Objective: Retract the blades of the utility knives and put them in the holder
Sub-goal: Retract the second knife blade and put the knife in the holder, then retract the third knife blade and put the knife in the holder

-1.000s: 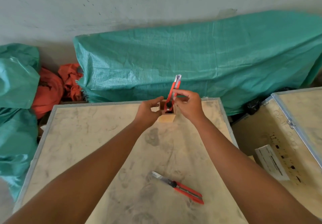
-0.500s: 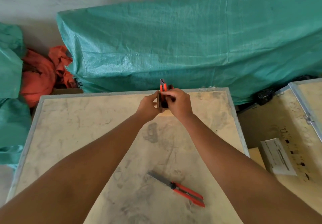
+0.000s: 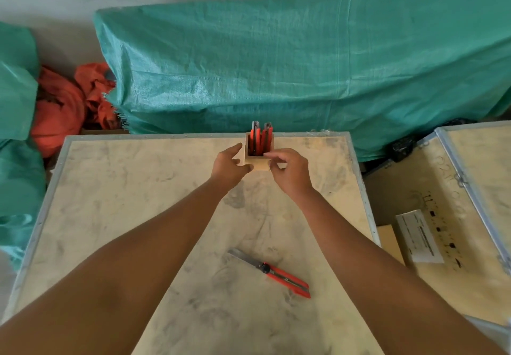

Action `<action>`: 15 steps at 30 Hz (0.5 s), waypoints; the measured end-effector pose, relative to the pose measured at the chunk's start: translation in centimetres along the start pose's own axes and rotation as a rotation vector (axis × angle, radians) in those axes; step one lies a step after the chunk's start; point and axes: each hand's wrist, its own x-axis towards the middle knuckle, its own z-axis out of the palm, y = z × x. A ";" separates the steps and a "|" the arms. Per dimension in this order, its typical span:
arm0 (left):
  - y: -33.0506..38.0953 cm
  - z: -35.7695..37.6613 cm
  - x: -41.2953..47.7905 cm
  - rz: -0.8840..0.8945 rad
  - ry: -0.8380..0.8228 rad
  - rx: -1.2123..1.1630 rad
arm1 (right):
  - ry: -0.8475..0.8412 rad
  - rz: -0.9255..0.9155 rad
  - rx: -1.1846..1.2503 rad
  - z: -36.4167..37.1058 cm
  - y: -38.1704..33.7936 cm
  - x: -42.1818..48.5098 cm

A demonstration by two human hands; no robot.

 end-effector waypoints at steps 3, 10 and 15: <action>-1.3 -0.3 -3.7 -0.047 0.002 -0.048 | -0.128 0.110 0.001 -0.8 0.6 -4.2; -8.0 1.3 -14.2 -0.117 -0.040 -0.087 | -0.457 0.323 0.001 -1.0 2.3 -14.5; -12.1 4.4 -19.1 -0.162 -0.068 0.037 | -0.606 0.310 -0.095 -1.0 3.2 -19.2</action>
